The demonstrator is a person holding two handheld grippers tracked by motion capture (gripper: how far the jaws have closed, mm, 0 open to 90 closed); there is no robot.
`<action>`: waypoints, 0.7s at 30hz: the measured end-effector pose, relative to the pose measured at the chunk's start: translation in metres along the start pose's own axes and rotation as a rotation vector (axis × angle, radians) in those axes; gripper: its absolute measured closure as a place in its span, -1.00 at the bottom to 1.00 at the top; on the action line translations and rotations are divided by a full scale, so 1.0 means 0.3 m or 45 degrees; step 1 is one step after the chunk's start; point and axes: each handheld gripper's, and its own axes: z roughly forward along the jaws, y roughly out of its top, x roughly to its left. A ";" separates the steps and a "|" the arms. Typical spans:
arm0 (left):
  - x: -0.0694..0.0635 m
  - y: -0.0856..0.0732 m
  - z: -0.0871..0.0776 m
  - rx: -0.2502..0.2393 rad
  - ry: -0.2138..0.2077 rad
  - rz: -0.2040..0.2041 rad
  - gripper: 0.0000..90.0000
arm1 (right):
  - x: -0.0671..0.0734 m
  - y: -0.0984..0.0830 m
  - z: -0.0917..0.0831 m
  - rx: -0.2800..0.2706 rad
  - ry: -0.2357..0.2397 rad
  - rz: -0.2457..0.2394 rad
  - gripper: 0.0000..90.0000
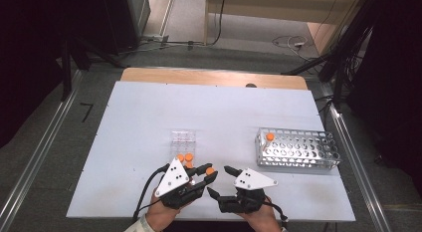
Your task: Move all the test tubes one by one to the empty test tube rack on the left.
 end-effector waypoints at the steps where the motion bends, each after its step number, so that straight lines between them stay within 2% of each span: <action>1: 0.001 0.001 -0.002 -0.003 0.000 0.000 0.55 | -0.001 0.000 0.000 -0.001 0.000 -0.001 -0.61; 14: 0.028 0.025 -0.056 -0.027 0.033 -0.023 0.55 | -0.013 -0.006 -0.009 0.000 -0.012 0.006 -0.61; 21: 0.032 0.038 -0.074 -0.031 0.029 -0.031 0.55 | -0.018 -0.008 -0.013 -0.001 -0.017 0.013 -0.61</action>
